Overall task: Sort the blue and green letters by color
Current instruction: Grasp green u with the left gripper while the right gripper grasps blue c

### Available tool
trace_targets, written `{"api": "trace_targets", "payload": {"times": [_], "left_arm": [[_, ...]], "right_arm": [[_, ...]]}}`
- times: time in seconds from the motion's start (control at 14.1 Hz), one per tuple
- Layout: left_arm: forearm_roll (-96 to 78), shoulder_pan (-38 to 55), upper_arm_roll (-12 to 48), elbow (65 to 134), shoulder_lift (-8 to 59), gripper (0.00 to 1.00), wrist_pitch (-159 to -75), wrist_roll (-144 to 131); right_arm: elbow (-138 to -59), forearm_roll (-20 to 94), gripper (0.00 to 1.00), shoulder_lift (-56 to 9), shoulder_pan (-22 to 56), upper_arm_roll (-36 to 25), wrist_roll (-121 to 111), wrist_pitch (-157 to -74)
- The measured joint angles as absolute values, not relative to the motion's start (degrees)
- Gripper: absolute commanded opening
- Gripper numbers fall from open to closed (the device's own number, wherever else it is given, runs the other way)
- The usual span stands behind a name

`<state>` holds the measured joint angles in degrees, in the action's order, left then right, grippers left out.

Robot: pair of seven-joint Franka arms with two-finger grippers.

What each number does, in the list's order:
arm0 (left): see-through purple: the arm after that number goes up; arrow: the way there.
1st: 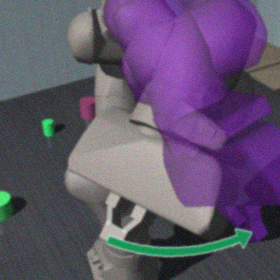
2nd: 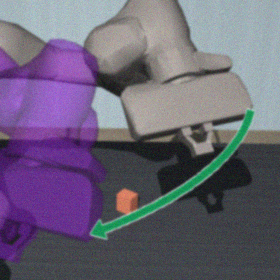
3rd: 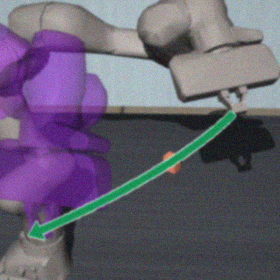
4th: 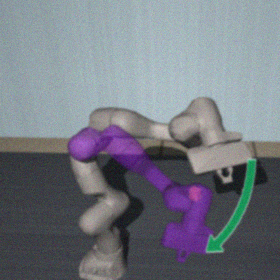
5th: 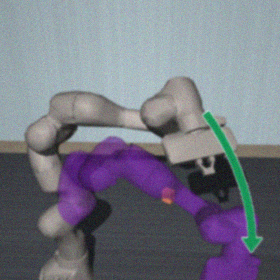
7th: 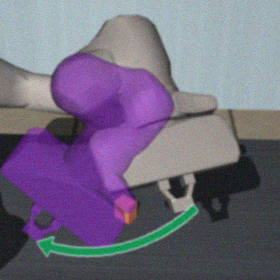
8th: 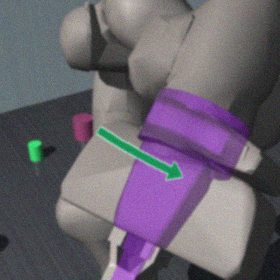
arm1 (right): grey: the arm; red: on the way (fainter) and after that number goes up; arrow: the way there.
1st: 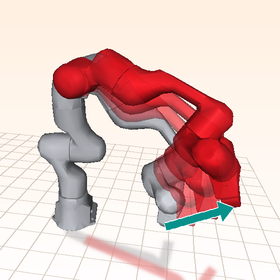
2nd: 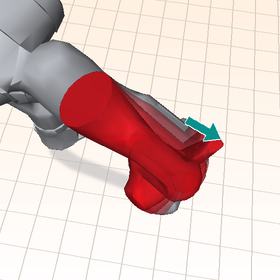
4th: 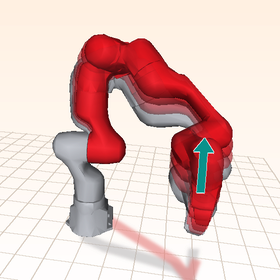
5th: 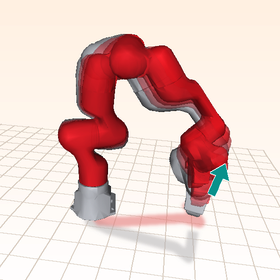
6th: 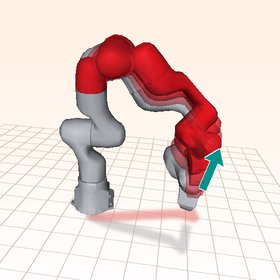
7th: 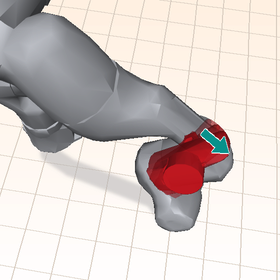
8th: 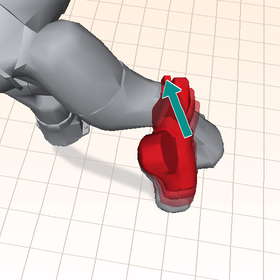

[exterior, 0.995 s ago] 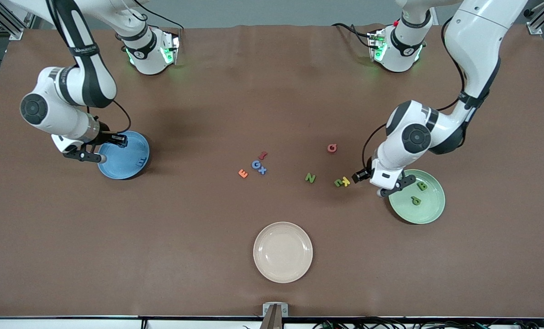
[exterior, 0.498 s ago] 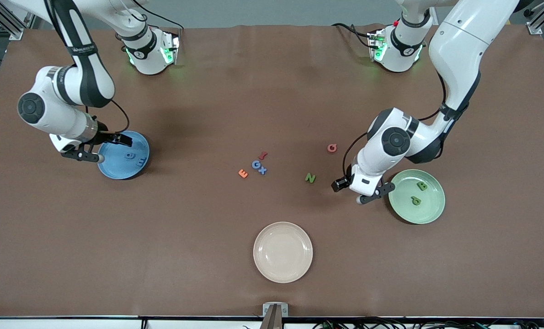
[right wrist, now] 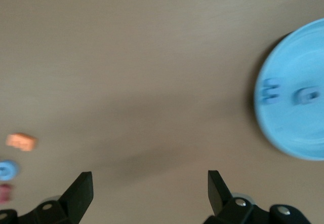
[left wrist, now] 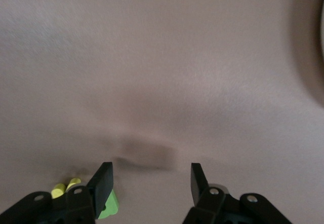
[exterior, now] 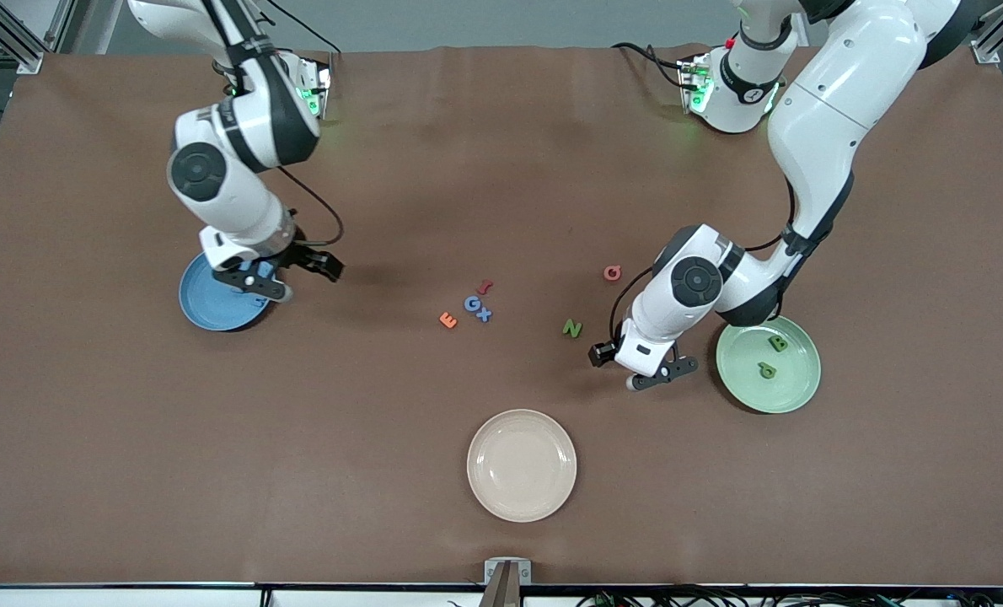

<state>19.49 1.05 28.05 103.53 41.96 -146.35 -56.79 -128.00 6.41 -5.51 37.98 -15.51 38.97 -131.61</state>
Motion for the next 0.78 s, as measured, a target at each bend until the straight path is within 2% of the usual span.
{"api": "trace_targets", "payload": {"times": [0.36,0.5,0.64,0.71,0.78], "left_arm": [[21.2,1.0,27.4,104.5,42.3,0.71,-146.3,-56.8],[21.2,0.8,27.4,105.3,42.2,0.71,-146.3,-56.8],[21.3,0.8,27.4,106.6,41.9,0.71,-146.6,-57.6],[21.3,0.8,27.4,107.3,41.4,0.71,-146.6,-58.0],[21.3,0.8,27.4,108.2,40.8,0.71,-146.6,-58.2]], "right_arm": [[-115.0,8.2,0.99,-19.5,46.6,-15.5,61.7,-132.4],[-110.4,8.2,0.95,-25.2,49.3,-15.4,71.0,-133.5],[-107.7,8.5,0.86,-29.6,51.0,-15.4,78.2,-135.7],[-106.9,8.8,0.77,-31.2,51.8,-15.4,81.1,-136.7],[-106.4,9.2,0.74,-32.4,52.4,-15.4,83.4,-137.6]]}}
